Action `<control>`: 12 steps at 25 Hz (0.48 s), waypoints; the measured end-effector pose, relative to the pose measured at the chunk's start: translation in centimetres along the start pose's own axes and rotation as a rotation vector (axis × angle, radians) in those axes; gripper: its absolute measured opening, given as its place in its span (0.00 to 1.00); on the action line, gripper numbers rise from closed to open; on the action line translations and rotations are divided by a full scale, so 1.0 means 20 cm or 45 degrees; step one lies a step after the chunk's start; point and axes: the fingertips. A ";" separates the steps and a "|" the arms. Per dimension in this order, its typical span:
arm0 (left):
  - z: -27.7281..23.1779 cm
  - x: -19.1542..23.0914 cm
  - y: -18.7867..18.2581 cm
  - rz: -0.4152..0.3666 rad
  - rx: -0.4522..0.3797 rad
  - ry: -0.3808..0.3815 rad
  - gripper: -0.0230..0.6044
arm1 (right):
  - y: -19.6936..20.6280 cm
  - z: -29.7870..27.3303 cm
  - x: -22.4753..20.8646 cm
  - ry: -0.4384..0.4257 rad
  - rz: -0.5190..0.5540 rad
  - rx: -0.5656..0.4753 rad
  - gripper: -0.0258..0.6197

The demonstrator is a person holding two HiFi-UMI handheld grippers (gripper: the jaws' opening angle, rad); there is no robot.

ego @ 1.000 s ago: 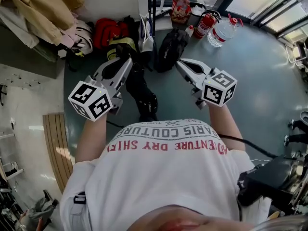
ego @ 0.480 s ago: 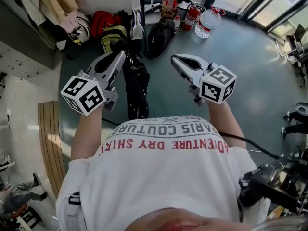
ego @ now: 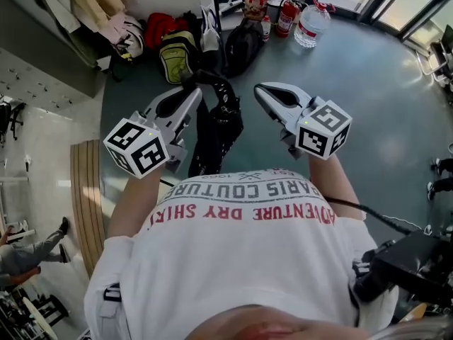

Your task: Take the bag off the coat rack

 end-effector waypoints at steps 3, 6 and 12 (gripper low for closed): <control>0.00 -0.02 0.02 -0.003 0.007 0.005 0.07 | 0.02 0.01 0.01 0.008 -0.003 0.004 0.04; 0.03 -0.04 0.05 0.004 0.004 0.009 0.07 | 0.06 0.03 0.04 0.010 -0.007 0.011 0.04; 0.05 -0.06 0.03 -0.025 0.000 0.043 0.07 | 0.05 0.01 0.09 0.016 0.010 0.015 0.04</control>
Point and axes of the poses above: the fingertips, and each gripper's own axes: z backward along the fingers, x to its left, y out of its underside, and after that the axes turned 3 degrees about -z, right-handed
